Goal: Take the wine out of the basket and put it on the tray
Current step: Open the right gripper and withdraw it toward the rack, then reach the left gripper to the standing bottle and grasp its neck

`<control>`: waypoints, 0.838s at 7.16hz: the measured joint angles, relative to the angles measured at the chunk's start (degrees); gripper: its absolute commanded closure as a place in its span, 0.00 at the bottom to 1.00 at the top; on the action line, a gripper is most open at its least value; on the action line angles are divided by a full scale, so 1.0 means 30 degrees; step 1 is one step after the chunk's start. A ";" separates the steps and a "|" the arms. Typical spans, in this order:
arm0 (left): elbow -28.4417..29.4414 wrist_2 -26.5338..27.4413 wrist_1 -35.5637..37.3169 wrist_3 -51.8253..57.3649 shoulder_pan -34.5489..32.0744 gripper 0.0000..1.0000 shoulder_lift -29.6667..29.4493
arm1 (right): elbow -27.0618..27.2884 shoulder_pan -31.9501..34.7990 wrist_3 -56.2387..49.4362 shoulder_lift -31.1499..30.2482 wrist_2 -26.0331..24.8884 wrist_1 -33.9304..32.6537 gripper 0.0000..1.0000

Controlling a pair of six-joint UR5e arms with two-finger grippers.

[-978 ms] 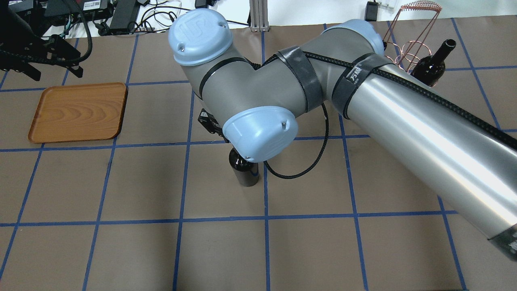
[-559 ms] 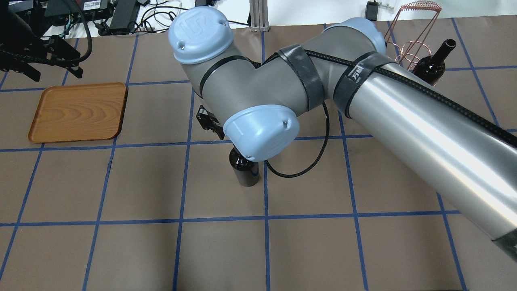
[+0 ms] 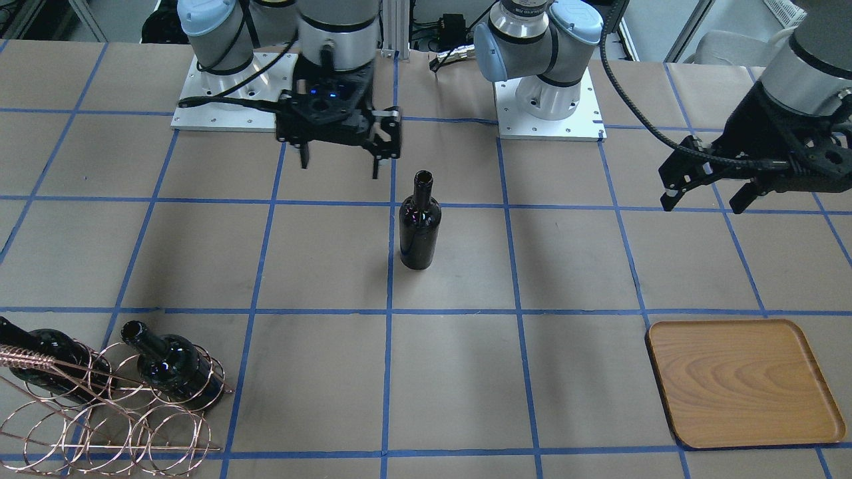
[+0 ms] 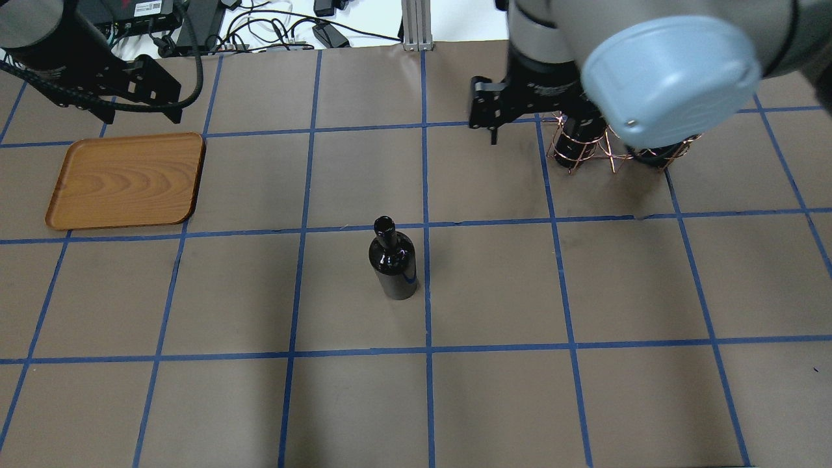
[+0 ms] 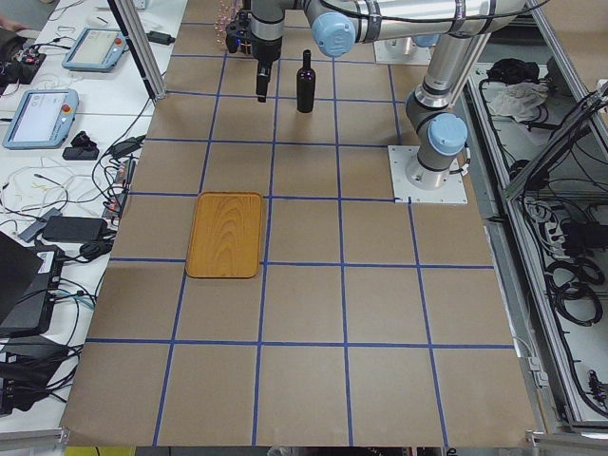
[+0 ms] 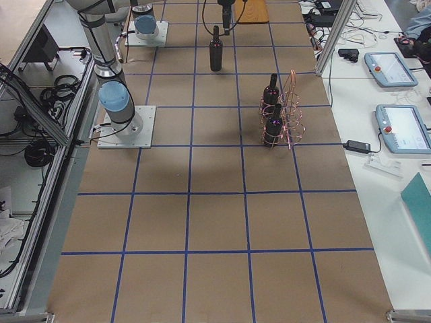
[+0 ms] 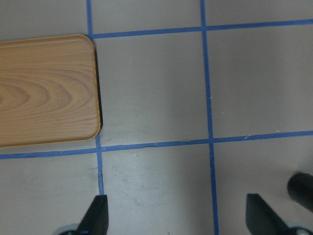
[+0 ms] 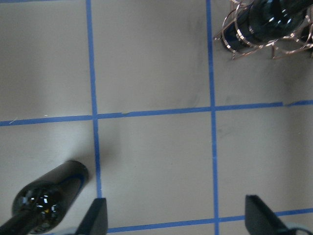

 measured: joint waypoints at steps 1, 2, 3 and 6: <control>-0.0092 -0.0109 0.0141 -0.1064 -0.1374 0.00 -0.0056 | -0.0004 -0.0990 -0.1241 -0.0379 0.0787 -0.0019 0.00; -0.0267 -0.0116 0.0172 -0.2294 -0.2805 0.00 -0.0084 | -0.0002 -0.1410 -0.1644 -0.0625 0.1500 -0.0115 0.00; -0.0590 -0.0103 0.0218 -0.3526 -0.4224 0.00 -0.0086 | 0.0022 -0.1550 -0.1631 -0.0831 0.1819 -0.0160 0.00; -0.1814 -0.0137 0.0379 -0.6353 -0.7756 0.00 -0.0102 | 0.0117 -0.1594 -0.1318 -0.1108 0.1960 0.0060 0.00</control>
